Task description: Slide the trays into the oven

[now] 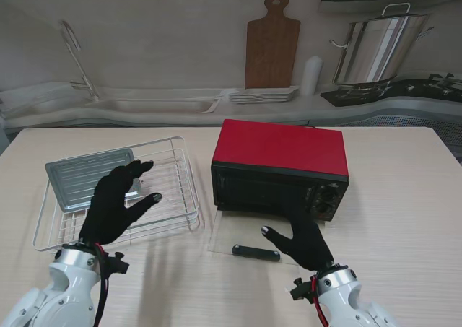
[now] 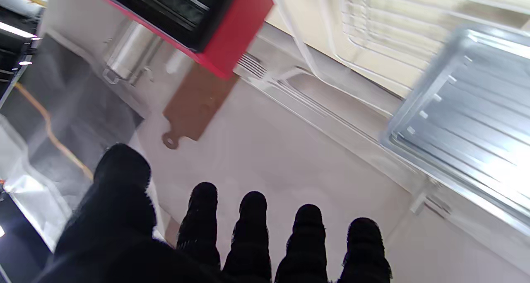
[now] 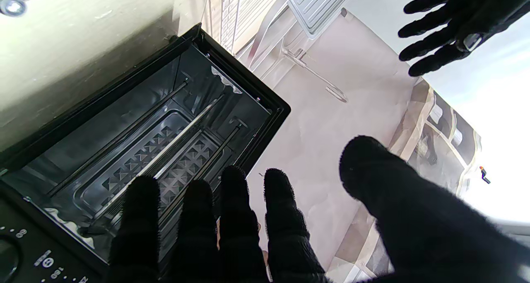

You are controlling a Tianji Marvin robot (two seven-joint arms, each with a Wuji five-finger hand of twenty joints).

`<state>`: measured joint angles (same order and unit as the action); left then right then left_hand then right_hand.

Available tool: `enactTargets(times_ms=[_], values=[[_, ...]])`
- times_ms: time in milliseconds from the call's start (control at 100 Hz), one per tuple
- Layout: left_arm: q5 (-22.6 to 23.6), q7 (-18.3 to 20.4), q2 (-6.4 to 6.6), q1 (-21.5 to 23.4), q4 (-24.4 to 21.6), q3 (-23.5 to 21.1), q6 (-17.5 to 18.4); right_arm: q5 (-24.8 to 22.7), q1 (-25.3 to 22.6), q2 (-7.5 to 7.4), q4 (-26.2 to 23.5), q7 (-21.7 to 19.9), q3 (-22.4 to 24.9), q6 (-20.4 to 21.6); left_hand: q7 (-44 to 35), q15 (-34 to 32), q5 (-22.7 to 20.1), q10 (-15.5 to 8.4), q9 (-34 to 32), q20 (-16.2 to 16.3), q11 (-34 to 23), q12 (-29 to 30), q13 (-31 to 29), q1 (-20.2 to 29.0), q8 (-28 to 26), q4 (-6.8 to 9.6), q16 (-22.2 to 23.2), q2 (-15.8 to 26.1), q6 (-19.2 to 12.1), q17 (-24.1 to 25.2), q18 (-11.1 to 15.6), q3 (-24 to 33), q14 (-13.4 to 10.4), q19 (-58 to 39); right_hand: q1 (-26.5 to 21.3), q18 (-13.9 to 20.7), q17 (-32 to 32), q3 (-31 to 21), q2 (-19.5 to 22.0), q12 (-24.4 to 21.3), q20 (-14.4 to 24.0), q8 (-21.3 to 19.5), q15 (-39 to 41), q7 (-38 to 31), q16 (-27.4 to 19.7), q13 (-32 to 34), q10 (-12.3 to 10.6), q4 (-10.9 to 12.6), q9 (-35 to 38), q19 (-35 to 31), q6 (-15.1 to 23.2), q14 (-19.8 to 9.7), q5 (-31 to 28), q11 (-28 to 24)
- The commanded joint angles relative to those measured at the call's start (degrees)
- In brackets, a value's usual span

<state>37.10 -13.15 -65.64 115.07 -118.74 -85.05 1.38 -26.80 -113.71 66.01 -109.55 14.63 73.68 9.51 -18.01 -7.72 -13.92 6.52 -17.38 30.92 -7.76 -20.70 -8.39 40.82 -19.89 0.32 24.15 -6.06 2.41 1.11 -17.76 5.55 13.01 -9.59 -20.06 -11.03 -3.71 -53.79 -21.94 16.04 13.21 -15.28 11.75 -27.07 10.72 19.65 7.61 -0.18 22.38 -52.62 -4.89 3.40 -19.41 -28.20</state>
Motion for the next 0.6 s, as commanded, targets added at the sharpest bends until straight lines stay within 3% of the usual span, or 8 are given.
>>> enactTargets(times_ms=[0, 290, 420, 460, 590], values=[[1.1, 0.9, -0.1, 0.7, -0.4, -2.0, -1.6, -0.2, -0.7, 0.14, -0.1, -0.9, -0.1, 0.1, -0.7, -1.2, -0.5, 0.5, 0.1, 1.1, -0.6, -0.1, -0.9, 0.8, -0.3, 0.73, 0.9, 0.5, 0.7, 0.2, -0.5, 1.8, 0.2, 0.5, 2.1, 0.3, 0.6, -0.8, -0.4, -0.6, -0.8, 0.7, -0.8, -0.3, -0.8, -1.7, -2.2, 3.6, -1.8, 1.6, 1.3, -2.2, 1.9, 0.7], [-0.2, 3.4, -0.22, -2.2, 1.9, -9.4, -4.8, 0.0, -0.6, 0.03, -0.3, -1.6, -0.2, -0.5, -1.9, -1.7, 0.3, 0.8, 0.9, 2.6, -1.5, -0.7, -0.6, 0.4, -0.4, 0.47, 1.8, -0.4, 0.8, -0.1, -0.3, 3.7, 0.1, -0.2, 2.0, 0.3, 0.6, -0.7, -0.3, -0.6, -0.9, 1.2, -0.7, -0.4, -0.7, -1.7, -2.1, 3.5, -1.7, 1.3, 0.8, -2.3, 1.8, 0.6], [-0.4, 4.9, 0.0, -5.5, 5.6, -11.6, -5.7, 0.2, -0.7, -0.03, -0.4, -2.0, -0.2, -0.7, -2.4, -2.1, 0.6, 0.1, 1.1, 3.2, -2.0, -0.9, -0.8, 0.0, -0.5, 0.37, 2.1, -0.9, 0.7, -0.8, -0.4, 4.7, 0.0, -0.6, 2.1, 0.4, 0.6, -0.6, -0.2, -0.5, -0.9, 1.3, -0.7, -0.4, -0.8, -1.8, -2.1, 3.5, -1.8, 1.2, 0.9, -2.5, 1.8, 0.6], [-0.8, 5.5, 0.09, -6.7, 6.9, -12.2, -6.0, 0.3, -0.8, -0.05, -0.4, -2.1, -0.1, -0.7, -3.4, -2.2, 0.7, 0.1, 1.3, 4.6, -2.4, -0.9, -0.7, -2.2, -0.1, -0.7, 2.4, -1.9, 0.7, -1.2, -0.3, 9.3, 0.0, -0.3, 2.1, 0.3, 0.6, -0.6, -0.3, -0.5, -0.9, 1.3, -0.8, -0.5, -0.8, -1.8, -2.2, 3.5, -1.8, 1.2, 0.9, -2.5, 1.7, 0.6], [-3.2, 9.4, 0.6, -9.8, 9.9, -13.9, -7.4, 0.4, -1.1, -0.16, -0.5, -2.7, 0.4, -0.8, -3.8, -2.5, 1.2, 0.4, 1.9, 5.0, -2.8, -1.2, -0.4, -2.0, -0.3, -0.73, 2.6, -2.3, 0.7, -1.5, 0.2, 10.0, -0.1, -0.7, 2.1, 0.3, 0.6, -0.6, -0.2, -0.5, -0.9, 1.4, -0.8, -0.5, -0.8, -1.8, -2.2, 3.6, -1.9, 1.2, 0.8, -2.4, 1.7, 0.6]])
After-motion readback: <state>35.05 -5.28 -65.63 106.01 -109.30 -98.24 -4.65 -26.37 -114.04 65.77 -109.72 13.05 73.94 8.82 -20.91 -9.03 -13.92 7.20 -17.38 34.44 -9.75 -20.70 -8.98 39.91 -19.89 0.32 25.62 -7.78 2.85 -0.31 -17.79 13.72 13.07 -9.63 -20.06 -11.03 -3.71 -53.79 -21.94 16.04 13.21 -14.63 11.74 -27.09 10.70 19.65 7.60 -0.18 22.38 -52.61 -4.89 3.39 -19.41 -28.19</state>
